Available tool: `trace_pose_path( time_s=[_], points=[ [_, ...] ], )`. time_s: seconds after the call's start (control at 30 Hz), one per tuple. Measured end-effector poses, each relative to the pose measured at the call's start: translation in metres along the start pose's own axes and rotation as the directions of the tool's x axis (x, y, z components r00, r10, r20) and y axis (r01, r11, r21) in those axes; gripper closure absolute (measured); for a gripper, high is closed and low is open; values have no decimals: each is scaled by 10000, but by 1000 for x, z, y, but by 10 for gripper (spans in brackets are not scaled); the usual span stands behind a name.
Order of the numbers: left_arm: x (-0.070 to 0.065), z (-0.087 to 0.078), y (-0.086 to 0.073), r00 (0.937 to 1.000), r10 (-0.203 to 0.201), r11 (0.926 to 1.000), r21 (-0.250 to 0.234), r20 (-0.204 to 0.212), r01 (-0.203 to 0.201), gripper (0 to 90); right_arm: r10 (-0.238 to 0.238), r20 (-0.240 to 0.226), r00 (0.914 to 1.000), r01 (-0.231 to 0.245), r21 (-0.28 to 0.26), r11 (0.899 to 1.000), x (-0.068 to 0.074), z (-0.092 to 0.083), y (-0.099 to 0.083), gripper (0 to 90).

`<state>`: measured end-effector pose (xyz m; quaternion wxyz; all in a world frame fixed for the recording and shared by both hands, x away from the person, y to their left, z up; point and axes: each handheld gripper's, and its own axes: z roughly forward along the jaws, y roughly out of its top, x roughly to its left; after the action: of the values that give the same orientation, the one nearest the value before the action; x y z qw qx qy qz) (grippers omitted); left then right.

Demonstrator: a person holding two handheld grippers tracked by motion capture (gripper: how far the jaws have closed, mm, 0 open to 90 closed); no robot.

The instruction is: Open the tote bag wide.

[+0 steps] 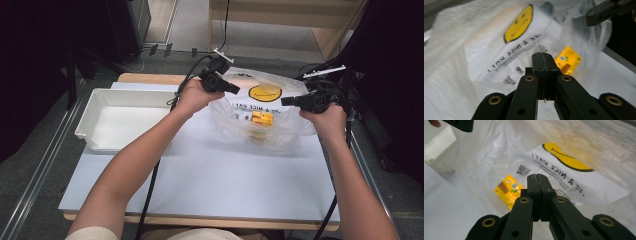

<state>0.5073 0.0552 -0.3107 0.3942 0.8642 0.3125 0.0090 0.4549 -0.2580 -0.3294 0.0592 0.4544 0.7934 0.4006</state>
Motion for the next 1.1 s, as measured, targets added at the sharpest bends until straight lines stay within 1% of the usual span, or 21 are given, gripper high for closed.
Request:
trace_pose_path(
  time_s=[0.07, 0.13, 0.23, 0.33, 0.4, 0.47, 0.57, 0.63, 0.8, 0.87, 0.9, 1.03, 1.07, 1.1],
  points=[
    [8, 6, 1, 10000, -41, 10000, 0, -57, 41, 900, 145, 95, 9998, -145, 11, 9999, -7, 6, 1, 900],
    [15, 13, 0, 10000, -28, 10000, 7, -81, 28, 900, 274, 248, 9993, -279, 201, 9994, -15, 15, 0, 900],
    [23, 27, -6, 9996, -264, 9992, 303, -130, 268, 900, 451, 333, 9984, -463, 380, 9982, -23, 28, -4, 900],
    [29, 37, -12, 9991, -413, 9982, 438, -137, 419, 900, 705, 372, 9968, -723, 496, 9961, -30, 38, -11, 900],
    [32, 44, -17, 9988, -450, 9974, 563, -183, 460, 900, 795, 489, 9956, -823, 584, 9949, -34, 43, -15, 900],
    [35, 48, -23, 9984, -560, 9969, 550, -106, 565, 900, 955, 590, 9937, -994, 671, 9928, -40, 46, -20, 900],
    [39, 54, -32, 9976, -661, 9967, 465, -191, 669, 900, 1327, 643, 9891, -1368, 645, 9885, -49, 50, -28, 900],
    [41, 59, -38, 9976, -686, 9969, 390, -68, 688, 900, 1390, 678, 9880, -1430, 584, 9880, -53, 52, -33, 900],
    [42, 69, -51, 9972, -744, 9959, 513, -114, 749, 900, 1596, 703, 9847, -1640, 619, 9845, -56, 59, -43, 900],
    [43, 72, -56, 9971, -748, 9956, 566, -106, 753, 900, 1614, 703, 9844, -1659, 630, 9841, -56, 61, -47, 900],
    [43, 74, -59, 9966, -819, 9949, 577, -95, 823, 900, 1612, 687, 9845, -1653, 595, 9844, -56, 62, -49, 900],
    [43, 79, -67, 9956, -934, 9934, 655, -96, 939, 900, 1729, 725, 9823, -1784, 792, 9808, -57, 65, -56, 900],
    [43, 80, -70, 9958, -910, 9935, 683, -87, 914, 900, 1737, 758, 9819, -1797, 807, 9804, -57, 65, -58, 900],
    [43, 81, -71, 9950, -1000, 9928, 653, -79, 1003, 900, 1737, 796, 9816, -1800, 810, 9803, -56, 65, -60, 900]
  ],
)
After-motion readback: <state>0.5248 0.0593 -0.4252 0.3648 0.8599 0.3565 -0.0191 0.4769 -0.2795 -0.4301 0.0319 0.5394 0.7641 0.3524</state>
